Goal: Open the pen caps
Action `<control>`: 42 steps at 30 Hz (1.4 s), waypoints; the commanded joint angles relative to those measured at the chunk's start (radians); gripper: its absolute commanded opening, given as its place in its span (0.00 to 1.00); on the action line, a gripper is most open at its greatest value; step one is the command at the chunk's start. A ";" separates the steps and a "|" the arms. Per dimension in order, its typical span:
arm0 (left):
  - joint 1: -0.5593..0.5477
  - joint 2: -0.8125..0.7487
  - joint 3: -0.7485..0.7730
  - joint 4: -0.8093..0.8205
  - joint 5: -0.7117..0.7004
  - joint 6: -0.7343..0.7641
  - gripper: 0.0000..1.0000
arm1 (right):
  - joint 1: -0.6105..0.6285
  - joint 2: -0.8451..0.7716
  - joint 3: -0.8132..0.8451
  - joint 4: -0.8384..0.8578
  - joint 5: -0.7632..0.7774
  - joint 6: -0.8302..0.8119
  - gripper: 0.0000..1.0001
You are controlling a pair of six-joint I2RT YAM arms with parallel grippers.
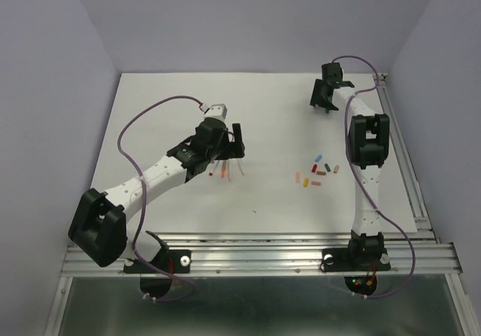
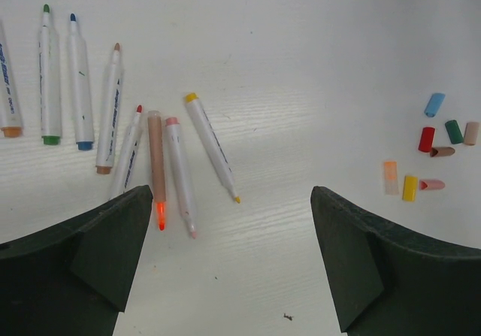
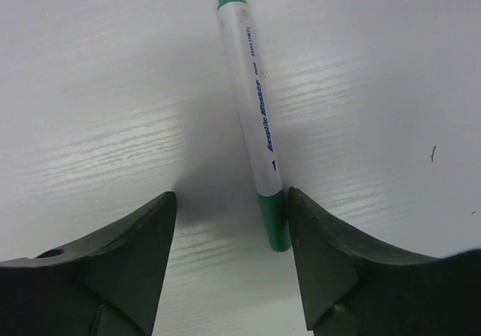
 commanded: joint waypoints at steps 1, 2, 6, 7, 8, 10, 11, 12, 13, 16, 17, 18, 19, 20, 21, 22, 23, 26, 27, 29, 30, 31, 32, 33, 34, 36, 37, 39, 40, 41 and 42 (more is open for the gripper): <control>-0.003 -0.049 0.054 -0.003 -0.024 -0.001 0.99 | 0.001 0.014 -0.060 0.025 -0.038 -0.015 0.62; -0.002 -0.054 0.056 -0.004 -0.024 -0.001 0.99 | 0.001 0.014 -0.071 0.018 -0.039 -0.009 0.60; -0.002 -0.069 0.057 -0.007 -0.027 -0.007 0.99 | 0.001 -0.002 -0.101 0.025 -0.053 0.005 0.50; -0.002 -0.072 0.056 -0.007 -0.030 -0.008 0.99 | 0.001 -0.003 -0.121 0.029 -0.064 0.006 0.44; -0.002 -0.077 0.054 -0.009 -0.034 -0.008 0.99 | 0.001 -0.006 -0.127 0.031 -0.065 0.008 0.41; -0.002 -0.082 0.051 -0.015 -0.038 -0.012 0.99 | 0.002 -0.009 -0.143 0.025 -0.067 0.014 0.36; -0.003 -0.086 0.051 -0.015 -0.040 -0.013 0.99 | 0.001 -0.016 -0.149 0.022 -0.073 0.017 0.34; -0.002 -0.088 0.050 -0.016 -0.040 -0.015 0.99 | 0.001 -0.022 -0.158 0.023 -0.082 0.022 0.31; -0.002 -0.092 0.048 -0.015 -0.038 -0.018 0.99 | 0.002 -0.026 -0.179 0.025 -0.105 0.028 0.24; -0.002 -0.099 0.050 -0.015 -0.038 -0.021 0.99 | 0.001 -0.058 -0.238 0.060 -0.156 0.042 0.15; -0.002 -0.103 0.048 -0.016 -0.040 -0.022 0.99 | 0.001 -0.066 -0.246 0.063 -0.162 0.051 0.14; -0.002 -0.105 0.047 -0.016 -0.041 -0.025 0.99 | 0.002 -0.072 -0.252 0.060 -0.168 0.054 0.13; -0.002 -0.106 0.047 -0.018 -0.041 -0.027 0.99 | 0.002 -0.080 -0.264 0.057 -0.183 0.057 0.11; -0.002 -0.109 0.045 -0.016 -0.041 -0.028 0.99 | 0.005 -0.107 -0.296 0.058 -0.191 0.066 0.08; -0.003 -0.111 0.043 -0.015 -0.041 -0.031 0.99 | 0.008 -0.126 -0.327 0.066 -0.203 0.065 0.07; -0.002 -0.114 0.043 -0.010 -0.041 -0.038 0.99 | 0.014 -0.156 -0.360 0.083 -0.219 0.063 0.07; 0.000 -0.109 0.047 -0.010 -0.040 -0.044 0.99 | 0.028 -0.219 -0.443 0.122 -0.226 0.056 0.06; -0.002 -0.099 0.063 -0.010 -0.031 -0.084 0.99 | 0.074 -0.346 -0.593 0.199 -0.329 0.031 0.06; -0.002 -0.095 0.065 0.003 -0.017 -0.099 0.99 | 0.091 -0.450 -0.711 0.266 -0.394 0.020 0.06; -0.002 -0.080 0.076 0.019 0.014 -0.133 0.99 | 0.157 -0.616 -0.860 0.404 -0.465 0.017 0.05; -0.002 -0.073 0.079 0.025 0.025 -0.143 0.99 | 0.184 -0.664 -0.931 0.454 -0.498 0.022 0.05; -0.003 -0.068 0.082 0.046 0.038 -0.157 0.99 | 0.213 -0.724 -1.069 0.506 -0.571 0.031 0.06; -0.003 -0.062 0.083 0.060 0.054 -0.162 0.99 | 0.244 -0.768 -1.126 0.564 -0.605 0.040 0.06; -0.003 -0.051 0.083 0.082 0.078 -0.171 0.99 | 0.311 -0.851 -1.181 0.651 -0.636 0.068 0.06; -0.005 -0.045 0.083 0.082 0.094 -0.179 0.99 | 0.344 -0.883 -1.219 0.681 -0.639 0.083 0.06; -0.008 -0.030 0.079 0.140 0.135 -0.194 0.99 | 0.444 -0.962 -1.285 0.719 -0.644 0.106 0.06; -0.009 -0.026 0.074 0.157 0.137 -0.197 0.99 | 0.473 -0.983 -1.295 0.729 -0.627 0.120 0.06; -0.012 -0.017 0.059 0.180 0.199 -0.220 0.99 | 0.534 -1.025 -1.309 0.742 -0.630 0.134 0.06; -0.013 -0.011 0.047 0.203 0.212 -0.223 0.99 | 0.551 -1.064 -1.312 0.747 -0.625 0.141 0.06; -0.014 -0.010 0.042 0.211 0.221 -0.231 0.99 | 0.551 -1.083 -1.318 0.756 -0.630 0.149 0.05; -0.016 -0.011 0.037 0.218 0.226 -0.248 0.99 | 0.554 -1.097 -1.321 0.761 -0.630 0.170 0.05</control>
